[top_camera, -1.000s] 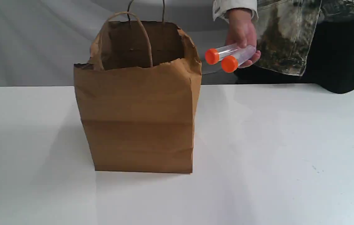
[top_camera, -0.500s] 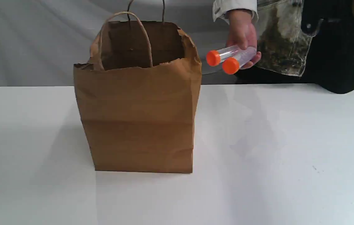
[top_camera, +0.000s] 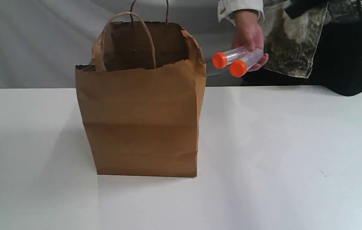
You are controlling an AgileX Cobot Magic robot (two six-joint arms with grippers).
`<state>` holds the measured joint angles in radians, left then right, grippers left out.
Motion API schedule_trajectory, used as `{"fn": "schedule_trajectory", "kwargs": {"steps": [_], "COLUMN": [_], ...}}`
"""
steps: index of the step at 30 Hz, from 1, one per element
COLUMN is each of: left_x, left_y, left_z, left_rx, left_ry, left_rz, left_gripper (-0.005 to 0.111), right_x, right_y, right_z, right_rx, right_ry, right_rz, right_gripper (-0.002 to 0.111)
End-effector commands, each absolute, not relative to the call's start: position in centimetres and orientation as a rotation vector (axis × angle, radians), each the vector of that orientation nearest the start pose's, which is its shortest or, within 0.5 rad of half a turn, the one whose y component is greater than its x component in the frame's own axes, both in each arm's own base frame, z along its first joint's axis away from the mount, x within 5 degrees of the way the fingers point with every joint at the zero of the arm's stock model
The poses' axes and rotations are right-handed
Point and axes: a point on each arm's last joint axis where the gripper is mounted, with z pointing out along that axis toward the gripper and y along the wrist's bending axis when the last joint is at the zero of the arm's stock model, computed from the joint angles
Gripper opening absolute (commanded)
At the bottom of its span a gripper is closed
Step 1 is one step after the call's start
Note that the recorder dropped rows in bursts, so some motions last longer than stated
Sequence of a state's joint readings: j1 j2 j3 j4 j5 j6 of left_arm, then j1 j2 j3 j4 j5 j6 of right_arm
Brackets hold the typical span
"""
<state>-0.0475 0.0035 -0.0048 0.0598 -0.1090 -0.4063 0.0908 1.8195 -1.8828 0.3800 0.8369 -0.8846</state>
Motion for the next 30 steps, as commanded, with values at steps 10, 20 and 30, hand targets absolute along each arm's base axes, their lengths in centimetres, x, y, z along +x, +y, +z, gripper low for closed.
{"fn": "schedule_trajectory", "kwargs": {"steps": [10, 20, 30], "left_x": [5.5, 5.5, 5.5], "left_y": [-0.3, -0.3, -0.3], "left_z": [22.3, 22.3, 22.3], "left_rx": [-0.207, -0.212, -0.212], "left_ry": [1.371, 1.371, 1.368], "left_rz": [-0.338, -0.345, -0.346], "left_gripper": [0.0, 0.0, 0.0], "right_x": [44.1, 46.8, 47.7], "right_y": [10.6, 12.5, 15.0], "right_z": [37.1, 32.3, 31.1], "right_rx": [-0.726, -0.758, -0.788], "right_ry": [2.008, 2.021, 1.952], "right_rz": [0.755, 0.72, 0.622], "right_gripper": [0.018, 0.076, 0.076]}}
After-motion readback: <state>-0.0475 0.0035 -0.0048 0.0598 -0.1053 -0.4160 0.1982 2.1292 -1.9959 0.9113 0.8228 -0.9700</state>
